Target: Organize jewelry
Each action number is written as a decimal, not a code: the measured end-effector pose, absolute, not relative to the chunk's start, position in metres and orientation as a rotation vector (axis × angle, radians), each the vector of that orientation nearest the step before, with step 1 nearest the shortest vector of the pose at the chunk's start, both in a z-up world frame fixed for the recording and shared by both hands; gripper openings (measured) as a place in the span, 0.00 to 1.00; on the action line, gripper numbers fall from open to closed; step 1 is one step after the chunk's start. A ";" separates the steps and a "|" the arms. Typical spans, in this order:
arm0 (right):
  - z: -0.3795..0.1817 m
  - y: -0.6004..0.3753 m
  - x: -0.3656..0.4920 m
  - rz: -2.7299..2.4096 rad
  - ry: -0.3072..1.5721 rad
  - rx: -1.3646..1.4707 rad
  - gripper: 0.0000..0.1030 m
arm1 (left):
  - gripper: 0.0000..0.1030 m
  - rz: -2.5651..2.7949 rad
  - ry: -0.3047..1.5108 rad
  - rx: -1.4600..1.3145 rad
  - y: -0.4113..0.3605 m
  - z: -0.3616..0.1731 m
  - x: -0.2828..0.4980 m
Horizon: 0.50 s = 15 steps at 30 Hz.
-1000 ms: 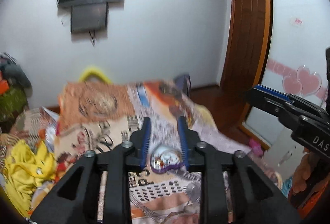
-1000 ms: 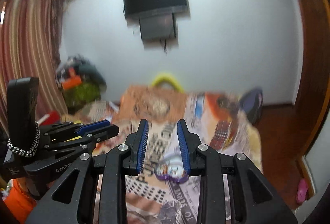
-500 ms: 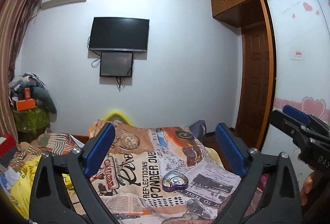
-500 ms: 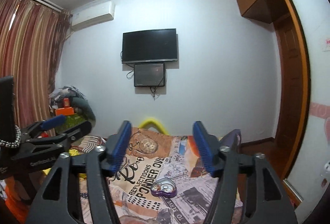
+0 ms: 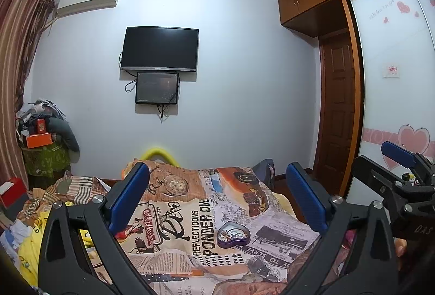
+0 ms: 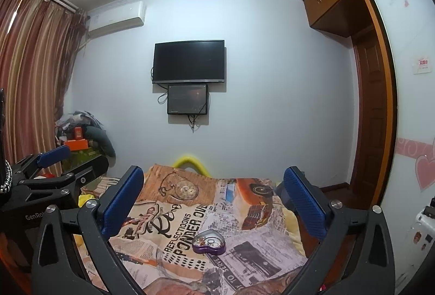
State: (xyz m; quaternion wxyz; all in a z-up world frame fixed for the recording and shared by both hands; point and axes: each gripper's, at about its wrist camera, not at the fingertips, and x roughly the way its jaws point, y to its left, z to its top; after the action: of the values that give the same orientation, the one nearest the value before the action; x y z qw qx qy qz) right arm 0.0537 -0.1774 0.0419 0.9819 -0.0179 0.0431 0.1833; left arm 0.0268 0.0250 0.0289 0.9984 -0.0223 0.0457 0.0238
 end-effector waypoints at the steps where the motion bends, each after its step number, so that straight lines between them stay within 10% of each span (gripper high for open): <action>1: 0.042 -0.177 0.055 0.370 0.089 -0.036 0.99 | 0.98 0.047 0.093 -0.044 0.025 0.028 0.027; 15: 0.038 -0.182 0.050 0.371 0.104 -0.033 0.99 | 0.99 0.046 0.116 -0.052 0.024 0.024 0.030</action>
State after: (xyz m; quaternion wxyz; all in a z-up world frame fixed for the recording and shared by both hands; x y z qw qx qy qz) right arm 0.0498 -0.1823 0.0376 0.9814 -0.0166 0.0516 0.1842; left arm 0.0301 0.0242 0.0241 0.9977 -0.0258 0.0577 0.0228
